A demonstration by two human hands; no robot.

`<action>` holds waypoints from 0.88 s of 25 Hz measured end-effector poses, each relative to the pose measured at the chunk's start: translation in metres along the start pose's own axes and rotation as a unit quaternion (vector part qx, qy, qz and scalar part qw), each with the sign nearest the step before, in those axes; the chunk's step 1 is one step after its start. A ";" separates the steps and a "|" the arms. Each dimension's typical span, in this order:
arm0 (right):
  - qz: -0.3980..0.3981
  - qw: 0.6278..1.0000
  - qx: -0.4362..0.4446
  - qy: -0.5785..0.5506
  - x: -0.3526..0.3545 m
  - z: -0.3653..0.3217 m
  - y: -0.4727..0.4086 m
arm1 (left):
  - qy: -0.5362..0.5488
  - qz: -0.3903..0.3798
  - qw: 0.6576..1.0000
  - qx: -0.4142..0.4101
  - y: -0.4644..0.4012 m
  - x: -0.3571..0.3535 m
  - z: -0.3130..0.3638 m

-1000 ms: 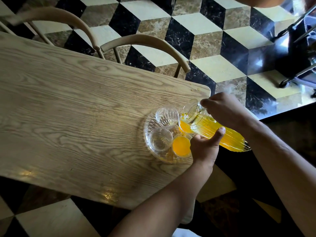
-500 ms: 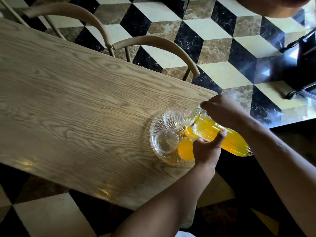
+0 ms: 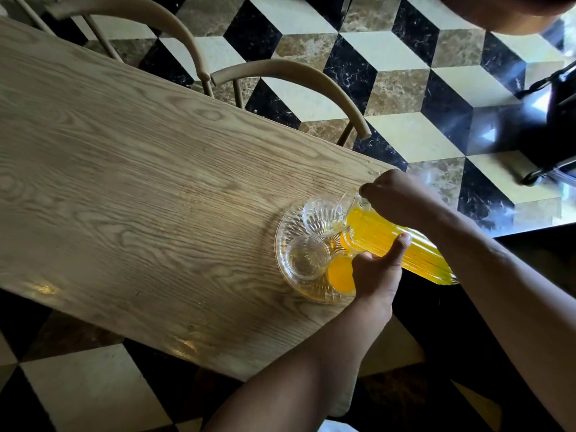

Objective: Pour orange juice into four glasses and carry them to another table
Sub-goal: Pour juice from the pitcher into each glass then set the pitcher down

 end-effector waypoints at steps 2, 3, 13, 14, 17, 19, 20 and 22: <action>-0.001 1.000 -0.007 0.001 -0.001 0.000 -0.002 | 0.011 -0.008 1.000 0.007 0.000 -0.001 0.000; -0.002 1.000 -0.008 0.002 -0.001 0.000 -0.002 | 0.017 -0.014 1.000 0.012 -0.001 -0.001 -0.001; -0.003 1.000 0.005 0.025 -0.007 -0.005 -0.012 | 0.075 -0.074 0.993 0.046 0.003 -0.011 0.001; -0.003 1.000 0.007 0.030 -0.007 -0.006 -0.013 | 0.083 -0.081 0.992 0.051 0.005 -0.012 0.001; -0.003 0.999 0.011 0.043 -0.005 -0.008 -0.014 | 0.100 -0.083 0.990 0.055 0.007 -0.013 0.003; -0.004 0.999 0.011 0.049 -0.005 -0.009 -0.014 | 0.115 -0.082 0.988 0.058 0.008 -0.014 0.002; -0.004 0.998 0.013 0.053 -0.006 -0.010 -0.015 | 0.123 -0.086 0.987 0.061 0.008 -0.015 0.001; 0.001 0.998 0.019 0.064 -0.006 -0.010 -0.015 | 0.131 -0.096 0.985 0.064 0.009 -0.018 0.001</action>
Point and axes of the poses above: each hand's wrist, its own y-axis away from the middle knuckle, its own x-axis out of the back of the hand, z = x × y, the point moved 8 cm from there along -y, towards the middle knuckle, and after that the axes turned 6 degrees about x, right-handed, at the moved point
